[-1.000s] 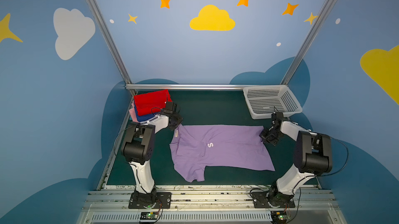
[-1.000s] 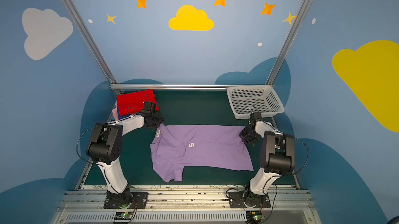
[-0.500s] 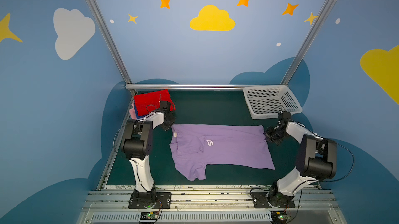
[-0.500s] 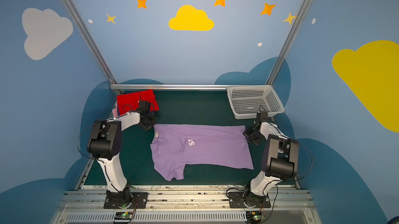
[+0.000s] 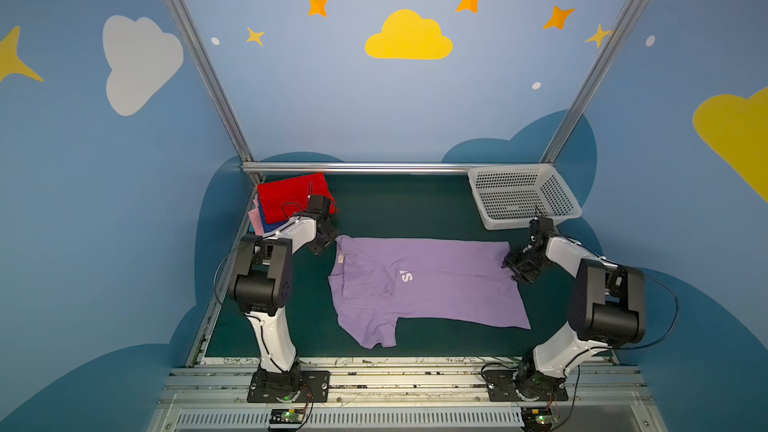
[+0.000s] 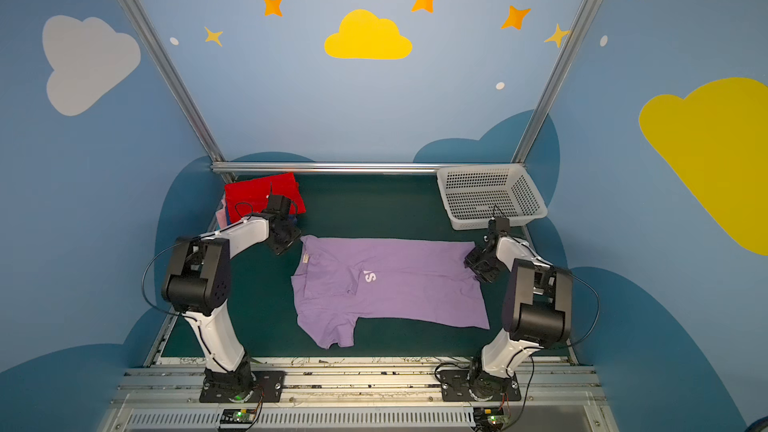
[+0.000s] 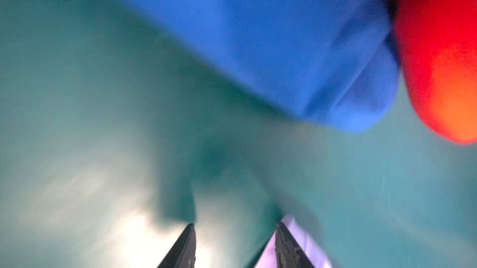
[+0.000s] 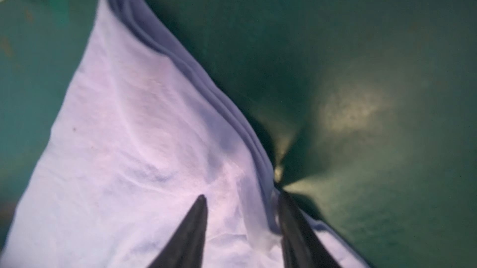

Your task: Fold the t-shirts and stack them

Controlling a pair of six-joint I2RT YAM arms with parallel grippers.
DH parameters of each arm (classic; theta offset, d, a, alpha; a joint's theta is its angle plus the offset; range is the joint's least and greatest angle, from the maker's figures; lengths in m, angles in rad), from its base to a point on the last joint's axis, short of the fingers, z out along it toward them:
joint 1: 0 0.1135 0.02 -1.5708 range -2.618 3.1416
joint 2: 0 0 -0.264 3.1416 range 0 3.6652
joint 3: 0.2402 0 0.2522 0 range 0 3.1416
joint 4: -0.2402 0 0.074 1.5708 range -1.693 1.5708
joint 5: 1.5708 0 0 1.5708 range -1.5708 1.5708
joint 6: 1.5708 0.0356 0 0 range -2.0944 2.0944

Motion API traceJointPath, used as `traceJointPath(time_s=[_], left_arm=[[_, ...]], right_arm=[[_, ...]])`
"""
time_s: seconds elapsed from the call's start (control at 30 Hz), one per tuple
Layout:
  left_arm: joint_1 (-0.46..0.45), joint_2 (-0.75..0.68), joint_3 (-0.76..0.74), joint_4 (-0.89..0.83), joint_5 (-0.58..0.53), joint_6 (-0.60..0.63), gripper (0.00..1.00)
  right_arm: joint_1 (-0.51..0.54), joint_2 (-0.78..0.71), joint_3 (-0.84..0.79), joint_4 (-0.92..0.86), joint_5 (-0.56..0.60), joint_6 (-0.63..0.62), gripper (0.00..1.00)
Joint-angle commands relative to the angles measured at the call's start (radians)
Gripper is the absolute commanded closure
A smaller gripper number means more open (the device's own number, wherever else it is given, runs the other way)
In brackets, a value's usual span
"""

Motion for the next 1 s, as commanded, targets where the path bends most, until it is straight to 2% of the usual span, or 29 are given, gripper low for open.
traceJointPath(time_s=[0.0, 0.07, 0.17, 0.23, 0.3, 0.4, 0.53, 0.73, 0.93, 0.97], left_arm=[[-0.024, -0.172, -0.081, -0.057, -0.045, -0.009, 0.50], [-0.076, -0.280, -0.158, -0.070, -0.060, -0.012, 0.53], [-0.159, -0.416, -0.264, -0.076, -0.072, -0.029, 0.67], [-0.217, -0.493, -0.340, -0.079, -0.081, -0.051, 0.72], [-0.255, -0.546, -0.398, -0.099, -0.093, -0.081, 0.69], [-0.298, -0.594, -0.492, -0.084, -0.082, -0.131, 0.52], [-0.356, -0.586, -0.580, 0.000, -0.053, -0.193, 0.51], [-0.384, -0.485, -0.566, 0.075, 0.002, -0.202, 0.52], [-0.398, -0.435, -0.546, 0.089, 0.004, -0.199, 0.60], [-0.399, -0.431, -0.545, 0.088, 0.004, -0.199, 0.64]], right_arm=[[0.001, -0.091, -0.034, -0.031, 0.041, 0.014, 0.53], [0.003, -0.169, -0.050, -0.036, 0.057, 0.012, 0.57], [0.013, -0.289, -0.062, -0.058, 0.083, -0.002, 0.59], [0.028, -0.372, -0.068, -0.077, 0.088, -0.015, 0.60], [0.055, -0.437, -0.072, -0.098, 0.095, -0.028, 0.60], [0.111, -0.500, -0.084, -0.131, 0.093, -0.047, 0.60], [0.185, -0.527, -0.105, -0.154, 0.056, -0.071, 0.61], [0.223, -0.525, -0.111, -0.192, 0.033, -0.097, 0.64], [0.226, -0.536, -0.122, -0.191, 0.035, -0.104, 0.64], [0.228, -0.534, -0.124, -0.190, 0.033, -0.102, 0.64]])
